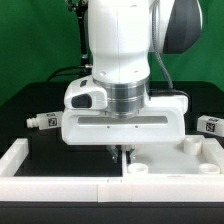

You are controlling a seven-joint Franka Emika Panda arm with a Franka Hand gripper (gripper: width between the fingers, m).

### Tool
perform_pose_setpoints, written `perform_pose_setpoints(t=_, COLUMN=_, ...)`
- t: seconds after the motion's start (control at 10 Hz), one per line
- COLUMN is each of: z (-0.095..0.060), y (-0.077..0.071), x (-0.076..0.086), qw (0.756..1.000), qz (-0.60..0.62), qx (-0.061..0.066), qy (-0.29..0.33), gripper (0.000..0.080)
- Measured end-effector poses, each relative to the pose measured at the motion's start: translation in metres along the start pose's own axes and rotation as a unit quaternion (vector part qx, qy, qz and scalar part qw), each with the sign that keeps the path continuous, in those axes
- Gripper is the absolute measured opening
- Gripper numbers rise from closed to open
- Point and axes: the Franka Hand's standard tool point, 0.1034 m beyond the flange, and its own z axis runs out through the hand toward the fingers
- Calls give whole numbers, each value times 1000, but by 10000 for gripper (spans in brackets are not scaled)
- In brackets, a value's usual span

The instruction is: Assemble one leg

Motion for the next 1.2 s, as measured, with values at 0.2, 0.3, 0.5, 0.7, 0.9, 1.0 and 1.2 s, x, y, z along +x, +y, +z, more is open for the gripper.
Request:
perform_pose_setpoints(t=0.2, z=0, y=1, x=0, qw=1000, qz=-7, qx=-3, qy=1, gripper=56)
perform_pose_setpoints(t=0.3, z=0, y=1, x=0, qw=1000, qz=-7, qx=-3, qy=1, gripper=56)
perform_pose_setpoints(t=0.5, z=-15, y=4, x=-10, qw=1000, qz=-10, qx=6, qy=-21, gripper=245)
perform_pose_setpoints(t=0.7, z=-37, y=-4, x=-30, qw=999, qz=-6, qx=9, qy=-30, gripper=564)
perform_pose_setpoints(t=0.9, z=-43, y=-21, x=-38, qw=999, qz=1, qx=5, qy=-39, gripper=631)
perform_pose_setpoints(t=1.0, z=-41, y=-18, x=-38, qw=999, qz=0, qx=5, qy=-41, gripper=646)
perform_pose_setpoints(t=1.2, z=-39, y=-18, x=-39, qw=999, qz=4, qx=4, qy=-45, gripper=649)
